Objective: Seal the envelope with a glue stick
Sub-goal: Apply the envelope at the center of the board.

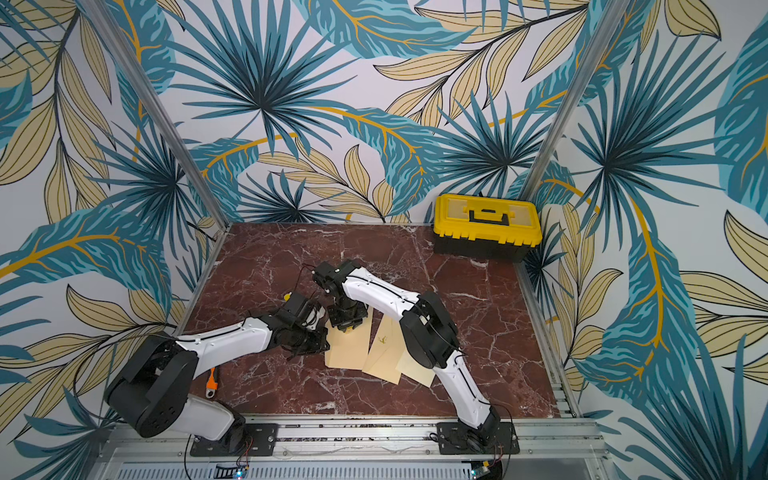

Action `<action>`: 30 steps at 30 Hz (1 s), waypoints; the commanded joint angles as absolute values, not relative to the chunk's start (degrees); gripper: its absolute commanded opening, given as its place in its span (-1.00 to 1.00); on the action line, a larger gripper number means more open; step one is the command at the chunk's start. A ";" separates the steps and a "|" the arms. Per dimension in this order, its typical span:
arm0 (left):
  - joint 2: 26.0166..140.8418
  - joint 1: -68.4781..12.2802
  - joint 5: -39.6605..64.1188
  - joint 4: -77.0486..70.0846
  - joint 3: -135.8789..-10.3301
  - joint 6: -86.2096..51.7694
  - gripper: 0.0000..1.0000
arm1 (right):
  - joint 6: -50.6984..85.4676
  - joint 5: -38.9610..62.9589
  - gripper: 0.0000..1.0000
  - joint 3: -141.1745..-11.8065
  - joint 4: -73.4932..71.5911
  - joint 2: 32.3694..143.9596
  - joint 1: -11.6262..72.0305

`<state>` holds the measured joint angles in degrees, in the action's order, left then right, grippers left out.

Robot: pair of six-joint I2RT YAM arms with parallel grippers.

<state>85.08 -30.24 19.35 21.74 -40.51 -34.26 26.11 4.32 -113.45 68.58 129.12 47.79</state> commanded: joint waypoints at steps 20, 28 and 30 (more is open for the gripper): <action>84.20 -30.42 18.82 23.90 -40.47 -32.26 -1.00 | 28.05 -1.07 -1.00 -118.68 67.73 133.93 47.90; 84.11 -30.41 18.68 23.74 -40.35 -32.41 -1.00 | 24.64 8.37 -1.00 -110.29 70.51 129.14 47.90; 84.08 -30.44 18.65 23.74 -40.33 -32.52 -1.00 | 24.17 8.90 -1.00 -110.04 71.59 128.55 47.90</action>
<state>84.86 -30.26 19.33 22.68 -40.51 -32.97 25.67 5.06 -112.51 67.66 129.12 47.55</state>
